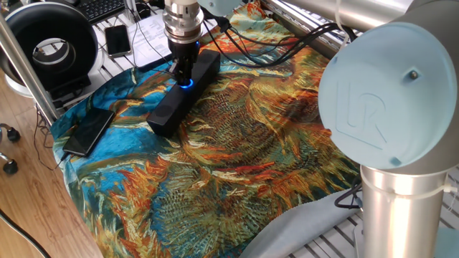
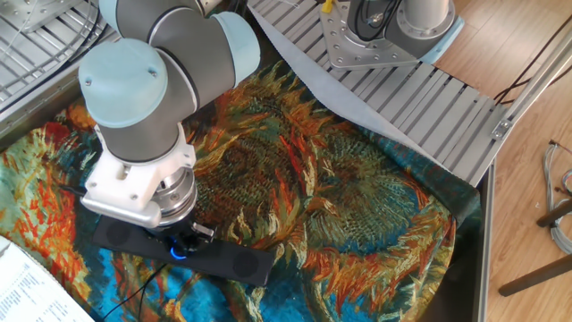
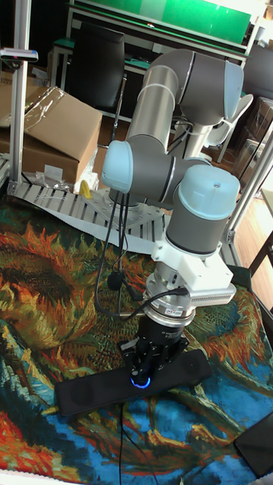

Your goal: Turn the knob to increase the volume of the speaker

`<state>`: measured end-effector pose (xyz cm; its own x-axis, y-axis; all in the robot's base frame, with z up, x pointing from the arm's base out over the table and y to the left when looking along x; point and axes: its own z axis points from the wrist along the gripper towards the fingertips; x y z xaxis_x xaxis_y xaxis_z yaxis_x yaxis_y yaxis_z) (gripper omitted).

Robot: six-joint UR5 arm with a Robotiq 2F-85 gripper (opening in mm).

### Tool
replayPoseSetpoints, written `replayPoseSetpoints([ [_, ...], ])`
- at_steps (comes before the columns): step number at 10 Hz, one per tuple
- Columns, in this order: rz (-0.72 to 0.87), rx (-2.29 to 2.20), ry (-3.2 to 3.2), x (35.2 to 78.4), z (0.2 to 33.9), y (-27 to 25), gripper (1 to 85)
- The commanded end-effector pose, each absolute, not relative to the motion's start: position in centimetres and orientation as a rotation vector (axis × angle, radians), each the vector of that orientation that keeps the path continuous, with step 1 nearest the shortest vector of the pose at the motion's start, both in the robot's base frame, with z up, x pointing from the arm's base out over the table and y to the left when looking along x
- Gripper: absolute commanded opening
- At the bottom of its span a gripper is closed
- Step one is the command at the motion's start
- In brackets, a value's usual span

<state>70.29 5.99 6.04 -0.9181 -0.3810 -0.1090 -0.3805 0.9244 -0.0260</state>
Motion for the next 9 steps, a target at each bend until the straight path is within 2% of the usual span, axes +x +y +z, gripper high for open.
replayPoseSetpoints([
  [1, 0.018, -0.578, 2.978, 70.08, 6.15, 6.29, 27.3],
  [9, -0.005, -0.485, 2.966, 70.79, 6.18, 5.93, 25.0],
])
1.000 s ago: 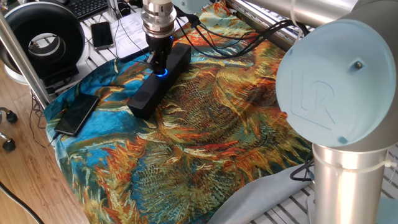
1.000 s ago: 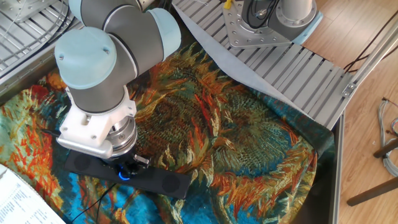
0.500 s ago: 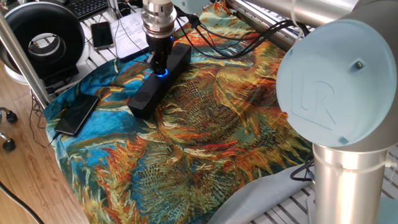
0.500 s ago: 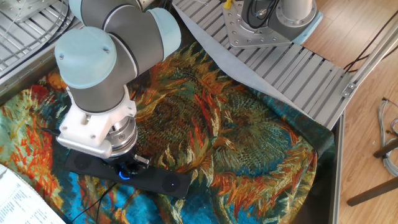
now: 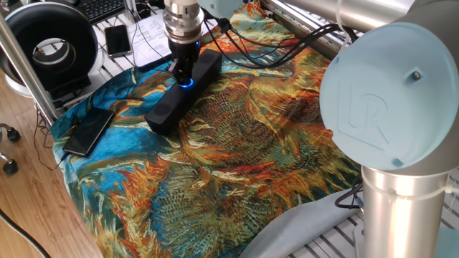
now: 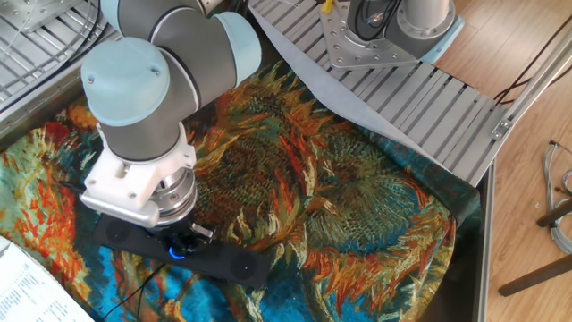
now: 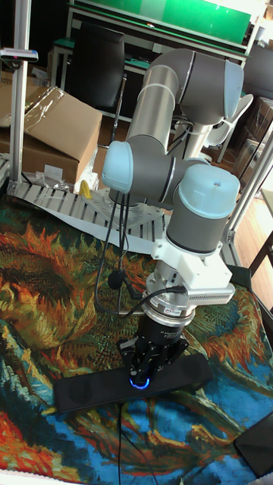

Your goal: Turn the knob to increase the volume of the speaker

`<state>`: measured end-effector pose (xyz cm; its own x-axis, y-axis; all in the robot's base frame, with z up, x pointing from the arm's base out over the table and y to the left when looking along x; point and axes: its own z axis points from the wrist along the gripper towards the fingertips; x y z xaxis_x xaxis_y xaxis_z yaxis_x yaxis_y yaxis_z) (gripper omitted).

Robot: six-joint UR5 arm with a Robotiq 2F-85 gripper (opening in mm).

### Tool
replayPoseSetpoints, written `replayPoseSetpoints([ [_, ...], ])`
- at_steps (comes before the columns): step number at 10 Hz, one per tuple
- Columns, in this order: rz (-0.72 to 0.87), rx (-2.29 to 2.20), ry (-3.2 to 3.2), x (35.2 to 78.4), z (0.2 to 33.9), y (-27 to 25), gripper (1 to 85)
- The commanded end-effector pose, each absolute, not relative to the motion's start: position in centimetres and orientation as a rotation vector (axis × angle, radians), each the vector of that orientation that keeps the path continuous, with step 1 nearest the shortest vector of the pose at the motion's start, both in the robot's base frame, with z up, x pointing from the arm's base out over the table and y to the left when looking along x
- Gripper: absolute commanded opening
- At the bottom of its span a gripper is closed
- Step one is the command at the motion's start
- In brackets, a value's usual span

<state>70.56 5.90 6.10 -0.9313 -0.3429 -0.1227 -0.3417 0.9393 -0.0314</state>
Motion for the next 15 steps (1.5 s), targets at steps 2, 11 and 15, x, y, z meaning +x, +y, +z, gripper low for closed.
replayPoseSetpoints([
  [2, 0.001, -0.495, 2.97, 70.6, 6.1, 6.0, 25.0],
  [11, 0.059, -0.706, 2.976, 69.1, 6.3, 6.0, 25.0],
  [15, 0.057, -0.713, 2.977, 69.1, 6.2, 6.1, 25.0],
])
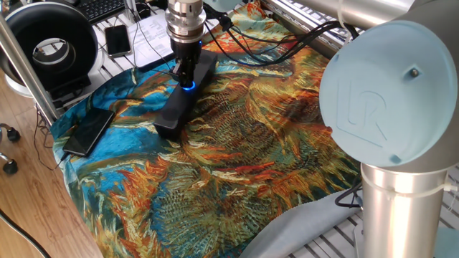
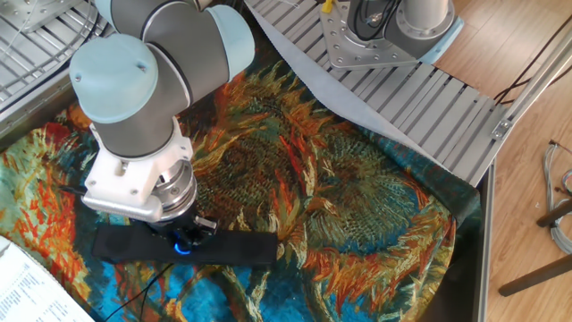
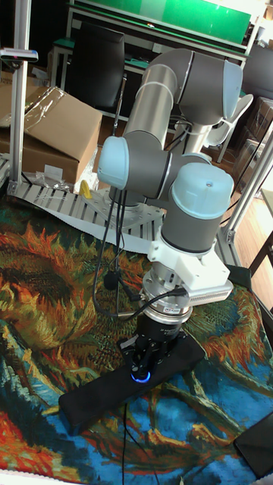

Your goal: Turn the knob to increase the volume of the speaker

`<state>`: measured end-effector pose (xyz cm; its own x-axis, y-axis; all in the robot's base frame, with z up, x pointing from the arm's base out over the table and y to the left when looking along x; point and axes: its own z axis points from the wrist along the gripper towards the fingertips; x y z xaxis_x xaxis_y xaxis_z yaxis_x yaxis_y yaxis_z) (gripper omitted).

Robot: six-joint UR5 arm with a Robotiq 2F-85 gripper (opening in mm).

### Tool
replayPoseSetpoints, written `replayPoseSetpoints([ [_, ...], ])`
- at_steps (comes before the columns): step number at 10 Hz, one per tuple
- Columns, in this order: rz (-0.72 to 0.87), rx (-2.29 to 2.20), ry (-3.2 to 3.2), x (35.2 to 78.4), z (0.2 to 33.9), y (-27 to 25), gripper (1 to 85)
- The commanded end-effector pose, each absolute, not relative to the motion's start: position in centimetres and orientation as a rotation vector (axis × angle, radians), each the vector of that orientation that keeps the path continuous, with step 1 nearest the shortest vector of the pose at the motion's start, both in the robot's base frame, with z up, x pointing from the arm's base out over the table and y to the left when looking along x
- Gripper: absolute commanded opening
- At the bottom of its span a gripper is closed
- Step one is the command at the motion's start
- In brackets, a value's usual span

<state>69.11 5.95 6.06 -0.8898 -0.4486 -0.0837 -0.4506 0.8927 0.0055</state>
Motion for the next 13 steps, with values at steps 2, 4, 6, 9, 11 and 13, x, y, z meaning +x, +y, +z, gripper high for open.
replayPoseSetpoints([
  [2, 0.057, -0.709, 2.978, 69.06, 6.17, 6.06, 25.0],
  [4, 0.054, -0.705, 2.982, 68.96, 6.24, 5.96, 25.0],
  [6, 0.028, -0.804, 2.968, 68.8, 6.24, 5.43, 25.0],
  [9, 0.012, -0.87, 2.947, 68.85, 6.15, 5.44, 24.7],
  [11, 0.011, -0.794, 2.964, 68.95, 6.25, 5.61, 24.0],
  [13, -0.002, -0.82, 2.958, 68.93, 6.36, 5.48, 22.7],
])
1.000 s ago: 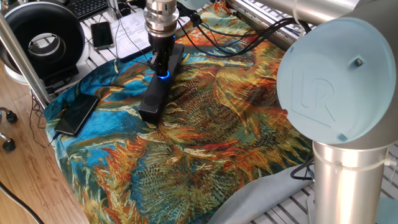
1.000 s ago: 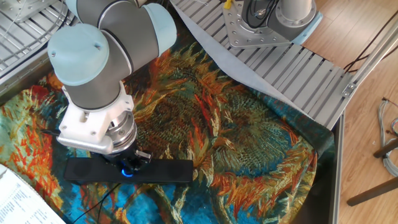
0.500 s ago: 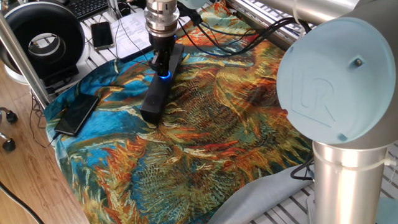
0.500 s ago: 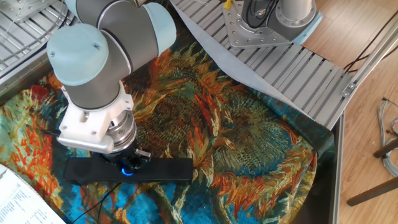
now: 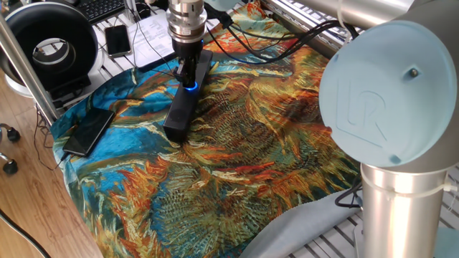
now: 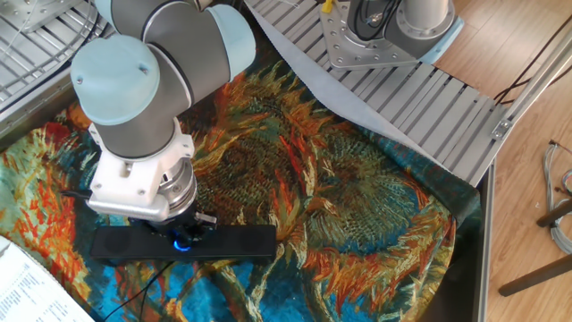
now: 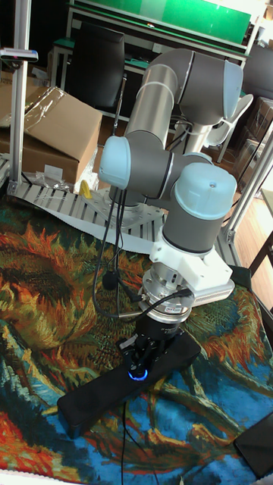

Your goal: Turn the knob to increase the volume of the speaker

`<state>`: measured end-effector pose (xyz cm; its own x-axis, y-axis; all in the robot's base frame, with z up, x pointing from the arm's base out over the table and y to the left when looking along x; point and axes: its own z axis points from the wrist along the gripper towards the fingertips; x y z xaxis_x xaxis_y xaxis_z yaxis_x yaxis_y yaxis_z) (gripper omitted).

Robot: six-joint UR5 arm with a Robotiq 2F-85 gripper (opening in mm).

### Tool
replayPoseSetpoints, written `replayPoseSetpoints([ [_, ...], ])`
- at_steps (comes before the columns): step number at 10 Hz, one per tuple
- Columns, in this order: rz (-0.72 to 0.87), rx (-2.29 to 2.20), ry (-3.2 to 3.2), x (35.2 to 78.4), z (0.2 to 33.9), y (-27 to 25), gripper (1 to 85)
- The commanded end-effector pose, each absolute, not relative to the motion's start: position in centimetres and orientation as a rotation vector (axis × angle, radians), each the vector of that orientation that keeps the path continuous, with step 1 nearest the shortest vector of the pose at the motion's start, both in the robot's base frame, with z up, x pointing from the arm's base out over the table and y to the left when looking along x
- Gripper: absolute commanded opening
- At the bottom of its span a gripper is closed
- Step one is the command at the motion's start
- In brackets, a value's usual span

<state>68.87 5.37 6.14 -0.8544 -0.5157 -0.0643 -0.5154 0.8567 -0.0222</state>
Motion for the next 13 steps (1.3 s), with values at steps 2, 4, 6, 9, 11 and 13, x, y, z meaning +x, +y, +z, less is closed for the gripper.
replayPoseSetpoints([
  [2, -0.017, -0.929, 2.935, 68.7, 6.3, 5.1, 22.7],
  [4, -0.004, -0.971, 2.901, 69.0, 6.0, 5.0, 22.3],
  [6, -0.008, -1.023, 2.867, 69.2, 5.8, 4.6, 22.3],
  [9, -0.067, -1.088, 2.85, 69.1, 6.5, 3.8, 21.3],
  [11, -0.095, -1.114, 2.838, 69.1, 6.5, 3.8, 21.3],
  [13, -0.043, -1.127, 2.804, 69.2, 5.7, 3.7, 21.3],
])
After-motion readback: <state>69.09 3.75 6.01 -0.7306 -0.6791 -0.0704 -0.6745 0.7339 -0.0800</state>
